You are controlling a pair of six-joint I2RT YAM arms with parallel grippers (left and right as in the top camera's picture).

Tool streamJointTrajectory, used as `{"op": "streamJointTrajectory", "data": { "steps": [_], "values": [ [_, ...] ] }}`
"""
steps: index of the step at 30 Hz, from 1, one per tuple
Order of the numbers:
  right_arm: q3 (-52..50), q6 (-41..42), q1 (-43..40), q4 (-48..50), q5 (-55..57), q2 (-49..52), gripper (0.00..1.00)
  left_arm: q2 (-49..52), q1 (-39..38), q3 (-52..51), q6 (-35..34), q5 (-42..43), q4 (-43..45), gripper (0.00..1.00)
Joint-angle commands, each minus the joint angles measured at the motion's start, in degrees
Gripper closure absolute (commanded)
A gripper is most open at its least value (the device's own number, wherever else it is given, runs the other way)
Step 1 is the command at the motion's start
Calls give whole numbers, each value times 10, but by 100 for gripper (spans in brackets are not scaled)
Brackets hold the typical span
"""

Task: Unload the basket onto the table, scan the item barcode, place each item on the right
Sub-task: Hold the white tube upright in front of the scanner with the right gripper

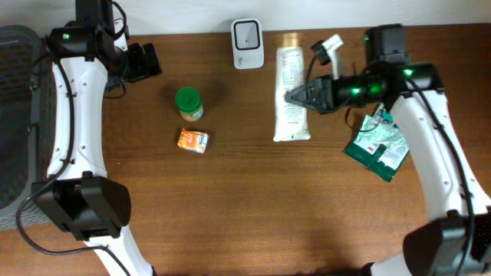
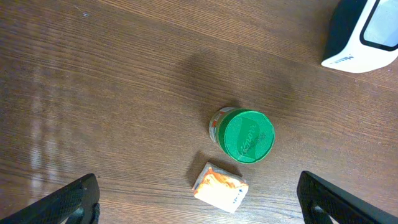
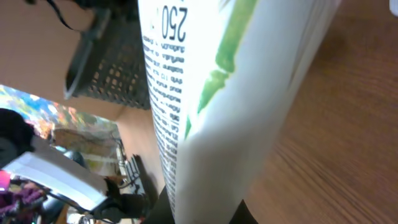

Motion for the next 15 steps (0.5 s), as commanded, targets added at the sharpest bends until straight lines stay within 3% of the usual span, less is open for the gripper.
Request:
{"op": "streamJointTrajectory", "data": {
  "steps": [1,6,10,13,15],
  "values": [
    [5,13,1,-8,-55,-32,96,-5,1,5,3,-4,0,1],
    [75,97,42,-14,106,-32,96,-5,1,5,3,-4,0,1],
    [250,100,106,-55,302,11,96,-5,1,5,3,-4,0,1],
    [286,77,144,-19,487,47,96,-5,1,5,3,-4,0,1],
    [286,17,187,43,691,98,96,-5,1,5,3,-4,0,1]
  ]
}}
